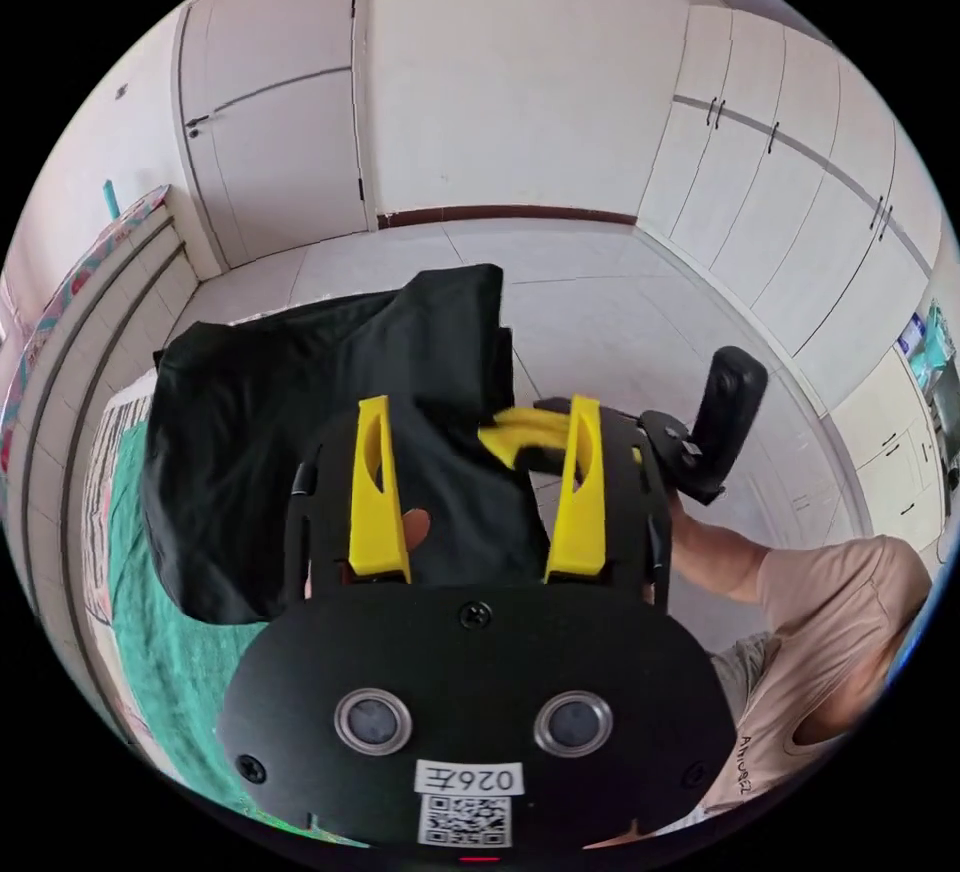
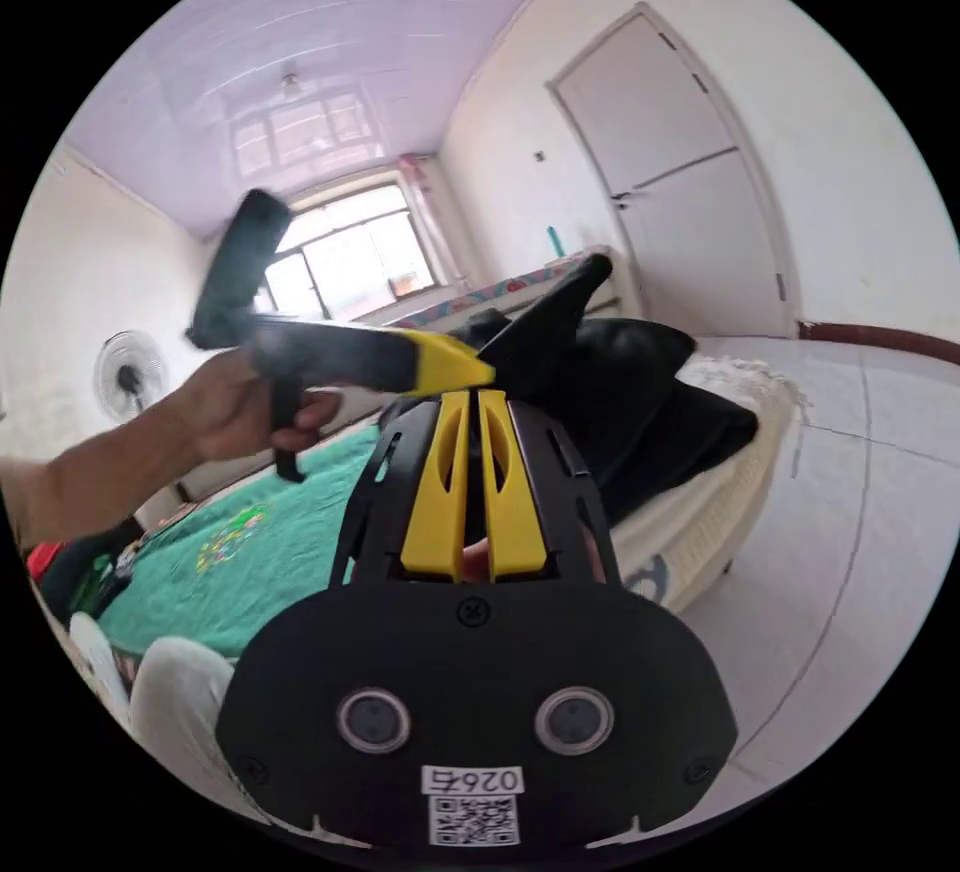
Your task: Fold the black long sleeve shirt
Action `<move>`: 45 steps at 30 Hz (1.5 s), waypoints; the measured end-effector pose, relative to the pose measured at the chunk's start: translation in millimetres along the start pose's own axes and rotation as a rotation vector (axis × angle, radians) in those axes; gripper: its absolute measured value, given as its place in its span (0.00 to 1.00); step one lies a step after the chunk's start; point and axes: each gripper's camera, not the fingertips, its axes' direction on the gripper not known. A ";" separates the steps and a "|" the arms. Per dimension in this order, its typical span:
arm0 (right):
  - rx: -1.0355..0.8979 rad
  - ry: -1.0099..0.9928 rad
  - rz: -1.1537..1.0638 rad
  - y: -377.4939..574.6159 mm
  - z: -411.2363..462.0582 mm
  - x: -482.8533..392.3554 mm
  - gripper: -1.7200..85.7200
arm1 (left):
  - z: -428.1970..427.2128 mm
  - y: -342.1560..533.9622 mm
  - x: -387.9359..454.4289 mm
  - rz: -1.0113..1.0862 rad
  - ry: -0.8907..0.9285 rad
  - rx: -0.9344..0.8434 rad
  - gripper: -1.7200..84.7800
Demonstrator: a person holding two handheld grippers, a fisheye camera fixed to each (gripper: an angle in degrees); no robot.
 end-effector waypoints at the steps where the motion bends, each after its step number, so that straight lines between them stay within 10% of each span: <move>1: -0.001 -0.092 -0.055 4.0 -0.3 -10.8 0.00 | 5.5 -2.1 6.8 0.027 -0.022 -0.035 0.28; 9: 0.011 -0.045 -0.148 38.1 -18.9 -67.2 0.03 | 8.8 52.4 29.7 0.046 -0.215 -0.159 0.08; 24: 0.024 -0.262 -0.178 -8.0 6.8 -230.4 0.19 | -281.2 360.0 30.9 -0.354 -0.100 0.478 0.08; 31: -0.174 0.140 -0.674 6.9 89.4 -445.4 0.23 | -437.4 565.5 162.8 -0.424 -0.186 0.784 0.08; 38: -0.397 -0.261 -0.745 -4.0 142.6 -610.4 0.04 | -500.6 765.5 332.8 -0.504 -0.432 0.815 0.08; 45: -0.485 -0.433 -0.828 21.0 152.7 -747.6 0.05 | -528.1 918.0 461.1 -0.611 -0.566 0.920 0.08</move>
